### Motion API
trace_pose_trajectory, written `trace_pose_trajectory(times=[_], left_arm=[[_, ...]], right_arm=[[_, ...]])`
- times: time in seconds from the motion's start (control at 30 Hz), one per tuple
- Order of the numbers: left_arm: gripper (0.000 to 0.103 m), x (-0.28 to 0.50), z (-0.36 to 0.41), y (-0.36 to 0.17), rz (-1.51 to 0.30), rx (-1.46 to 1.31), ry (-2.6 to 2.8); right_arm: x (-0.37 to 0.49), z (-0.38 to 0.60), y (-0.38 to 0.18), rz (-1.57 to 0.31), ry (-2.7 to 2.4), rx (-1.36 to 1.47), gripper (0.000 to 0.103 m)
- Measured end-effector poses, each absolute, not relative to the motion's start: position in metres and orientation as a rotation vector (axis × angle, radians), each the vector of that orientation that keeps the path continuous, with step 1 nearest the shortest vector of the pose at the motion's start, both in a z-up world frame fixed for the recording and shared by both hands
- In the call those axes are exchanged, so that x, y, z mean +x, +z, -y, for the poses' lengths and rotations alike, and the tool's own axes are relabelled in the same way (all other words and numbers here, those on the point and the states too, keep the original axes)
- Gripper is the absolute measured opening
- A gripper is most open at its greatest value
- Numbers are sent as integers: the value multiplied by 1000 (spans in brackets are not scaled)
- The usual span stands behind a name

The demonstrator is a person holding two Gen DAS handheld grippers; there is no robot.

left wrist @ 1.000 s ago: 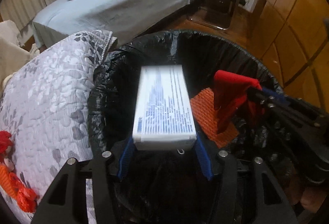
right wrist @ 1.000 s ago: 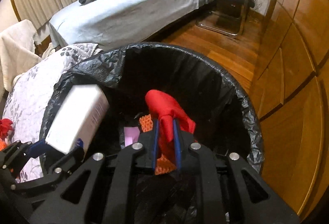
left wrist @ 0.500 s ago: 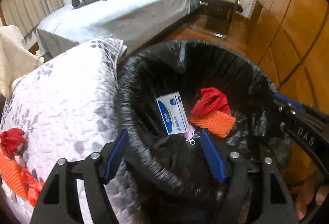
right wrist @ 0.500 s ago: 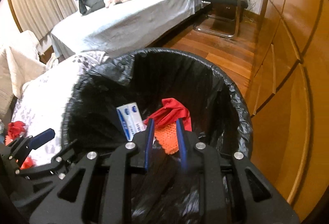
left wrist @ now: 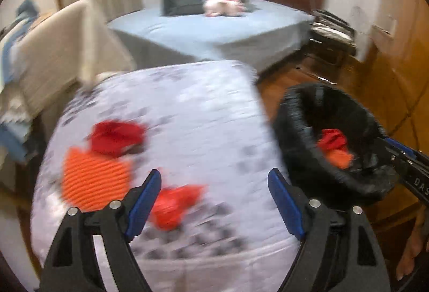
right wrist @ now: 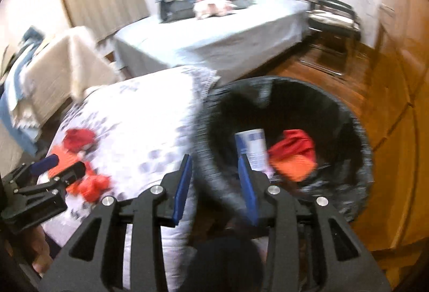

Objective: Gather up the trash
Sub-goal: 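Move the right tool to the red plastic bag and close on it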

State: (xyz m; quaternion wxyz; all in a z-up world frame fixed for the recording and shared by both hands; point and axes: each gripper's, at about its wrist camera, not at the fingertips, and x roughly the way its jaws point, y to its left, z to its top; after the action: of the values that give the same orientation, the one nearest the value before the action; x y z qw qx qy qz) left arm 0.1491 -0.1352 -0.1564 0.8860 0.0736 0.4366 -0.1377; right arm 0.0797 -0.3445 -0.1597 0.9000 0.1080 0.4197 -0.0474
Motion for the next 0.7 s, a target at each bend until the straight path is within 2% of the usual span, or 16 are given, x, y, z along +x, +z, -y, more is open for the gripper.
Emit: trace_pose_trajectory(times=[0.13,0.2,0.37,0.7], left_arm=[[81,140,63,-156,-890,153,-164],[81,135,32,-157,-879,159,-114],[81,132,-24,-161,-882,124,-39],[81,129,-75,-175,-858,72,-4]], right_arm=[[87,293,-164,-886,0,198,37],[91,265,-166,-889,41,181,41],[104,217,-178,-910,102,159,41],[123,152,-210,-946,151,123,42]])
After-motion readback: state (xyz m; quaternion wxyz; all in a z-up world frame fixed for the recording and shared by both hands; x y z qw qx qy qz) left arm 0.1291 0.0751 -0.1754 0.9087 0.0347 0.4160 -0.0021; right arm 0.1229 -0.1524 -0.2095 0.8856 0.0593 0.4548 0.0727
